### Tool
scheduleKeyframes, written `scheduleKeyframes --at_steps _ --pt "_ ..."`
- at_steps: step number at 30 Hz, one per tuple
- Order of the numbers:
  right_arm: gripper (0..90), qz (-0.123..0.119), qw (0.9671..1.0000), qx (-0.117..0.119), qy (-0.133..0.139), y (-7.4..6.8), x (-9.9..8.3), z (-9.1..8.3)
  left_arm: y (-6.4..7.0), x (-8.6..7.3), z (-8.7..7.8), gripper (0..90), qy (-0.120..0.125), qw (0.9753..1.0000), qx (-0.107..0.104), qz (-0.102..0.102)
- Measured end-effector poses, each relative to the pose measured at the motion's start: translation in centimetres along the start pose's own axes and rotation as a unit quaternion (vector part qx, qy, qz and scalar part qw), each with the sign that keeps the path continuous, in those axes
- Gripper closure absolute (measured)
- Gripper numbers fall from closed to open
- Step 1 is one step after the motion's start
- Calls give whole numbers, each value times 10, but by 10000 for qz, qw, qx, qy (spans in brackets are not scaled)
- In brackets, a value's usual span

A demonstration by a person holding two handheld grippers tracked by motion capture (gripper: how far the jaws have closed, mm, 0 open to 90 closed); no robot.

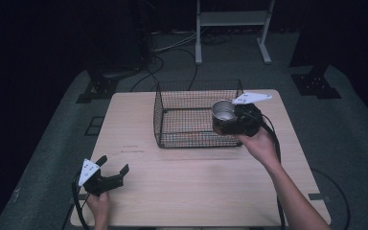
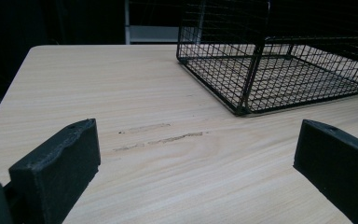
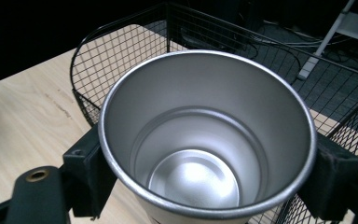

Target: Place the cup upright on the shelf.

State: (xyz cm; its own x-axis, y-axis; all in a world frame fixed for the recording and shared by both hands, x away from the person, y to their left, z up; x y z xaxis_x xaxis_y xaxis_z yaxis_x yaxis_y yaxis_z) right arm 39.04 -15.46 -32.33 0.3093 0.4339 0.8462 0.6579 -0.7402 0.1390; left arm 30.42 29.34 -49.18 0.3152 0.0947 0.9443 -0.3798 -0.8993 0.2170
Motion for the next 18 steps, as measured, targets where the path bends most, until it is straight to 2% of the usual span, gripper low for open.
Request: scheduleKeyframes --at_steps 8,9,14,18 --pt "178 37 10000 -77 -51 8 8 11 1 0 0 0 -9 10000 -7 30" --pt "178 67 9998 -168 -35 11 10 16 1 0 0 0 -16 10000 -6 37" --pt "178 53 9996 -256 -94 13 15 25 1 0 0 0 -23 10000 -7 55" --pt "178 106 9996 -228 -115 17 22 31 1 0 0 0 -6 10000 -10 45"
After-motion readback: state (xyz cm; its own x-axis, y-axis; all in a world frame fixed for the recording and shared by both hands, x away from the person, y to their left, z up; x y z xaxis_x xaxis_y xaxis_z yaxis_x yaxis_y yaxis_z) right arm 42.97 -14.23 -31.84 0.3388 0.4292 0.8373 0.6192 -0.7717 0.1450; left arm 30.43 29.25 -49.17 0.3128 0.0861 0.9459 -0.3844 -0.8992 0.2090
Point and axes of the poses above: each handheld gripper's, and its own axes: z roughly forward along the jaws, x roughly out of its top, y roughly to its right, the point moved 2 cm from there along z, roughly forward along the jaws, and after that the axes turned 8 degrees about -z, right-handed, at the moved point
